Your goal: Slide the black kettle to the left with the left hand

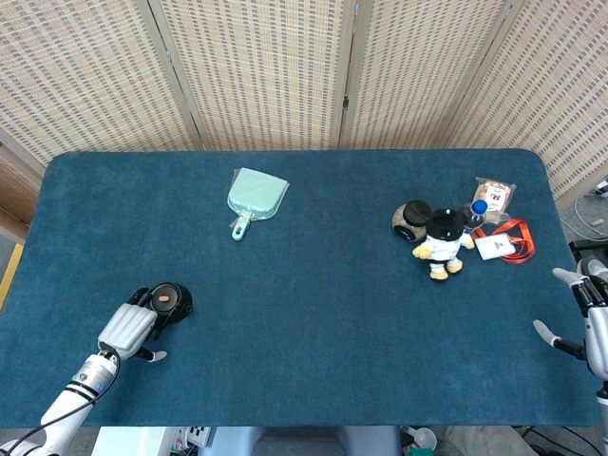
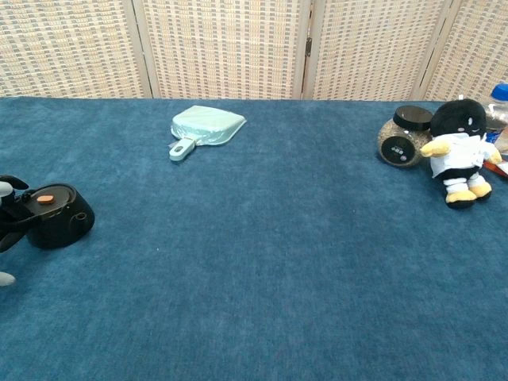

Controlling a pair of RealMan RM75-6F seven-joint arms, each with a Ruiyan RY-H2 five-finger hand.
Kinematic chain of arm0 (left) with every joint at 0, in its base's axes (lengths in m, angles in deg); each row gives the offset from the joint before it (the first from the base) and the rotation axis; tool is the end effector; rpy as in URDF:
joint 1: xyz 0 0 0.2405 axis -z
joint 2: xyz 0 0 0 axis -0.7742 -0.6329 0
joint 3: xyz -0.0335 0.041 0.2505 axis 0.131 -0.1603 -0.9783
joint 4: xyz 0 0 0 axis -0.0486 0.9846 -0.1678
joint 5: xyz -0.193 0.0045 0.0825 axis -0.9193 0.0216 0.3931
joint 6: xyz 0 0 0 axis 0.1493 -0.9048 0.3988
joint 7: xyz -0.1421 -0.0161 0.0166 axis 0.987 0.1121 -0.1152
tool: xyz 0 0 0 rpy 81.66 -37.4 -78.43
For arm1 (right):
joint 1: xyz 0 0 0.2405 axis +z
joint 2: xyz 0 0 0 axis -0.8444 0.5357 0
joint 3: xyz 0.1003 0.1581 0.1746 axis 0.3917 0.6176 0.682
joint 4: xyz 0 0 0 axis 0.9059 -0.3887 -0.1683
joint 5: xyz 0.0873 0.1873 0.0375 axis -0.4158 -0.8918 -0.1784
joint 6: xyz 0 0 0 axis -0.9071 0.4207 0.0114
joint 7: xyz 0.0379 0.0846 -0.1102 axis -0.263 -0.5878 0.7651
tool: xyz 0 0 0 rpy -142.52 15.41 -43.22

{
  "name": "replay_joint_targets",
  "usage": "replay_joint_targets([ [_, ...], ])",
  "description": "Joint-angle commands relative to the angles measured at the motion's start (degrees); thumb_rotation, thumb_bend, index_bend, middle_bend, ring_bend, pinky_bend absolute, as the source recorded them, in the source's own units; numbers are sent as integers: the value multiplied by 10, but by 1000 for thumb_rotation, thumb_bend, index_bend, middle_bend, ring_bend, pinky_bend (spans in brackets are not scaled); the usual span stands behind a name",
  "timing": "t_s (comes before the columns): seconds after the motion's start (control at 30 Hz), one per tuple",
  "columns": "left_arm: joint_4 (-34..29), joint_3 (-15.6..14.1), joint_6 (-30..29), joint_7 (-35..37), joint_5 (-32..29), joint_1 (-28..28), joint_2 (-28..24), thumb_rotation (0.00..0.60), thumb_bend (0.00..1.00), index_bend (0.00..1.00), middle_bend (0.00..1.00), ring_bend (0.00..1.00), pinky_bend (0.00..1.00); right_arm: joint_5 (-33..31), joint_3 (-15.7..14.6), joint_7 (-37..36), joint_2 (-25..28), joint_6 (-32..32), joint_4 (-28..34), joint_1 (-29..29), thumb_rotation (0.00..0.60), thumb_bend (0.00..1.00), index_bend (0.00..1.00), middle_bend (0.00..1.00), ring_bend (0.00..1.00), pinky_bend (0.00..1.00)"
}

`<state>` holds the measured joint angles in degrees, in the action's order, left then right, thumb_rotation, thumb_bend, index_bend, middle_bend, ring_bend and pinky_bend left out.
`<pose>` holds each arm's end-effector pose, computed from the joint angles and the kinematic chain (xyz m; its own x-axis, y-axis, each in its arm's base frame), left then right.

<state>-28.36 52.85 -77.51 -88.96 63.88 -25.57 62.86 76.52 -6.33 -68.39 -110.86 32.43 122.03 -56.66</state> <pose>-0.2722 0.2551 0.0417 0.5666 0.3407 0.7503 0.8209 -0.3116 -0.4785 -0.3220 -0.1724 0.1948 0.4278 0.1760 0.8866 -0.9035 0.0571 0.4247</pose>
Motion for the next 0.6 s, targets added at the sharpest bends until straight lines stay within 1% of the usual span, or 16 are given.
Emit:
replay_joint_targets([
  [0.03,0,6,-2,6,-6,1,4,397,96,748,817,656,45,-1,0,-1,-1,0,-1,0,600,114,248,300,231,278],
  [0.1,0,12,-4,12,-9,1,6,358,96,767,841,676,45,-1,1,-2,-1,-1,-3,0,600,115,248,300,231,275],
  [0.3,8,31,-18,54,-14,1,23,310,96,828,919,737,45,-5,2,-4,-3,-4,-6,1,600,114,248,300,231,273],
  [0.4,15,40,-18,73,-21,2,30,259,96,859,950,765,45,-7,4,-6,-4,-5,-9,2,600,115,248,300,231,273],
  [0.5,18,52,-21,89,-32,3,37,232,96,893,984,798,45,-10,5,-7,-6,-8,-12,3,600,114,248,300,230,268],
  [0.6,14,65,-21,102,-48,3,39,176,96,915,1000,818,45,-12,6,-9,-6,-12,-14,5,600,115,248,300,228,266],
])
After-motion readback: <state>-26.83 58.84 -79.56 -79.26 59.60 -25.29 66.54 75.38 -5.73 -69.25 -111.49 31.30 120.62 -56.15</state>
